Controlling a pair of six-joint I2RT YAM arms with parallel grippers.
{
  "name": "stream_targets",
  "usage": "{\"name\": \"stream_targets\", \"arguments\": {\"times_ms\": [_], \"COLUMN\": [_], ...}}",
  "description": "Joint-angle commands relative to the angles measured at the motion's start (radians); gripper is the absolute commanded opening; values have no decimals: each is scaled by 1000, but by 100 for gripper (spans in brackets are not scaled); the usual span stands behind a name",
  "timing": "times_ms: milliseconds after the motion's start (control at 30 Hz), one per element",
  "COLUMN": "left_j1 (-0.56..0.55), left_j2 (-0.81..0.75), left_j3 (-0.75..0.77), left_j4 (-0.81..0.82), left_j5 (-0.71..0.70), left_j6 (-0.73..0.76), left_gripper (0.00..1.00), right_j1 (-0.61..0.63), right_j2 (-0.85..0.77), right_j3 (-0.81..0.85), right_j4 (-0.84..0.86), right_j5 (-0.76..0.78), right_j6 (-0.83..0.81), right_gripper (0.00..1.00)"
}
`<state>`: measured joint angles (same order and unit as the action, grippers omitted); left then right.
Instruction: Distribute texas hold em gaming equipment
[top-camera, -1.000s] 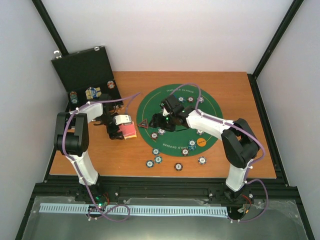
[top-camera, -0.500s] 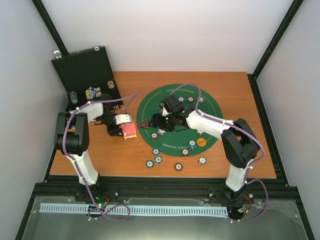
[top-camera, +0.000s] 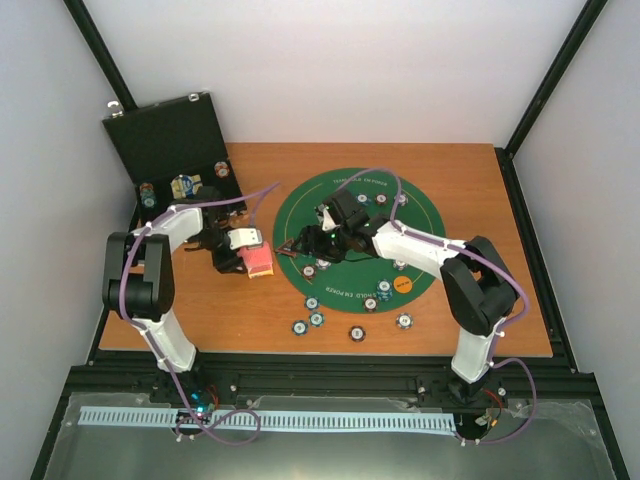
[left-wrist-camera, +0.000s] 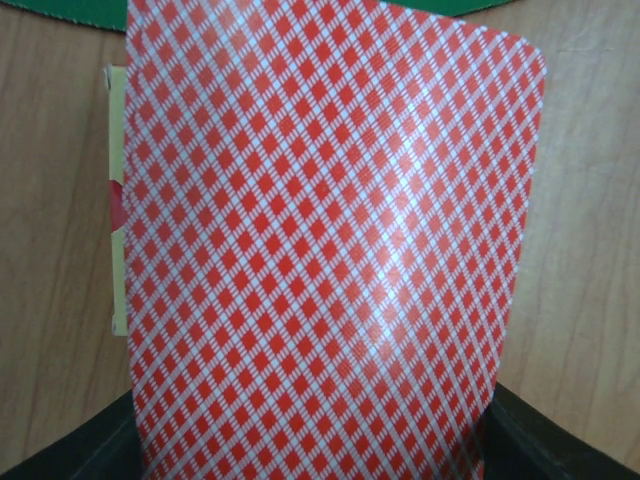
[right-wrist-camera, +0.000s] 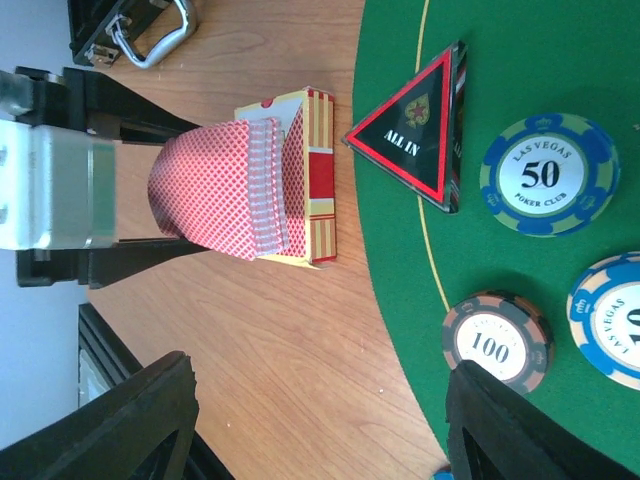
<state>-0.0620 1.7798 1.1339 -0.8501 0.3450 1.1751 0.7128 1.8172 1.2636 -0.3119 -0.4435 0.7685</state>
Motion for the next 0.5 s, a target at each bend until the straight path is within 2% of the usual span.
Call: {"name": "stream_targets", "arguments": {"times_ms": [0,133,467], "left_j1": [-6,-6,-6], "left_j2": [-44,-77,-275], "left_j3": [26,37,73], "left_j4": [-43,-81,-224], "left_j5": [64,85,211], "left_j6": [7,0,-7], "left_gripper": [1,1,1], "right_j1": [-6,-4,34], "right_j2": [21,26,-1], "right_j3": [-36,-47,-77], "right_j4": [72,116,293], "right_j5": [-50,-96,-213], "right_j6": [33,48,124], "right_gripper": [69,69,70]}}
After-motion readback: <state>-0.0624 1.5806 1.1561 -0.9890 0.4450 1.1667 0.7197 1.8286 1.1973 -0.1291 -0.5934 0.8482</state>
